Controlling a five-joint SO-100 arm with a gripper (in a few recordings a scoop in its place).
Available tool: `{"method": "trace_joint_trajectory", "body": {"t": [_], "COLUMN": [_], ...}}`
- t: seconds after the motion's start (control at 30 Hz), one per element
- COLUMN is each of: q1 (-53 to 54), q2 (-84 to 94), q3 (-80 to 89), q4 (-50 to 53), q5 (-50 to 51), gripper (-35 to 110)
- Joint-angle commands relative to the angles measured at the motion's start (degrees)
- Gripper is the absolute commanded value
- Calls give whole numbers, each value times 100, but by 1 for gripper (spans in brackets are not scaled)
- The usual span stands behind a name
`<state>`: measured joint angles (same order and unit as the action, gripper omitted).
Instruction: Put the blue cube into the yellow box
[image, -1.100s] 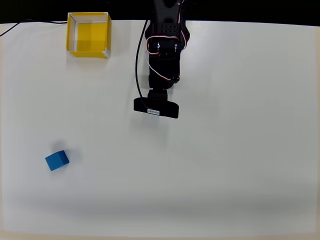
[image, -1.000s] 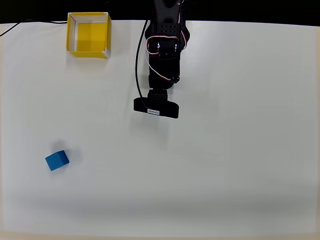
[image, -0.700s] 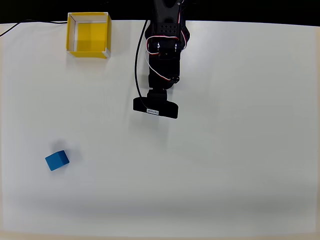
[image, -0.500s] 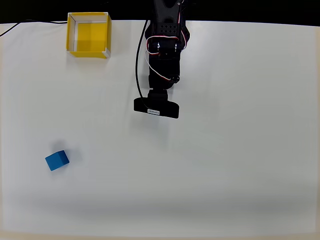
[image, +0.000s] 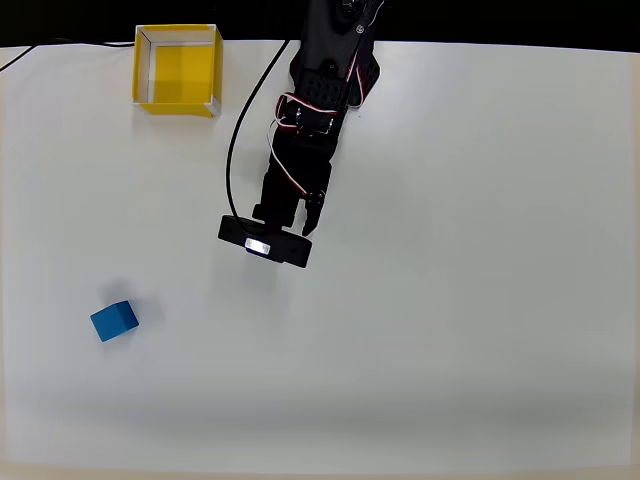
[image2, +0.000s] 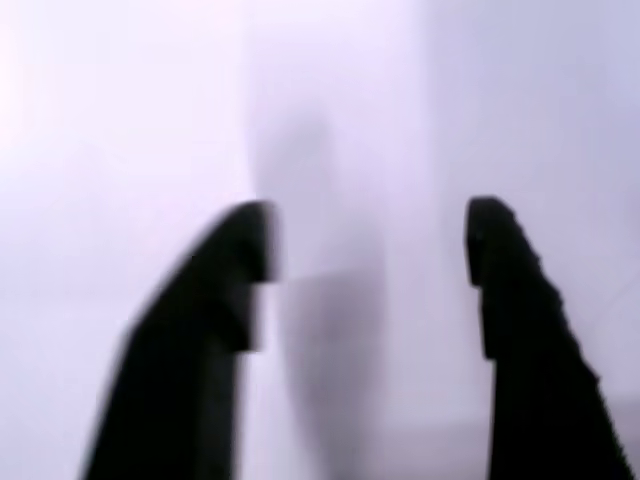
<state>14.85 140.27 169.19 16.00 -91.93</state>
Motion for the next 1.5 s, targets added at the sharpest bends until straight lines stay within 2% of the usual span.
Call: {"method": "trace_joint_trajectory", "body": {"t": [0.0, 0.1, 0.33, 0.73, 0.93, 1.47], "q1": [369, 563, 1213, 2681, 2733, 2435], "q2": [-1336, -2382, -4474, -6521, -7225, -8771], "q3": [-1521, -2259, -4157, -6214, -7146, -8921], "q4": [-1248, -1916, -2373, -2171, -2083, -2479], "q5": [360, 554, 545, 246, 457, 360], "gripper": [31, 39, 44, 44, 53, 57]}}
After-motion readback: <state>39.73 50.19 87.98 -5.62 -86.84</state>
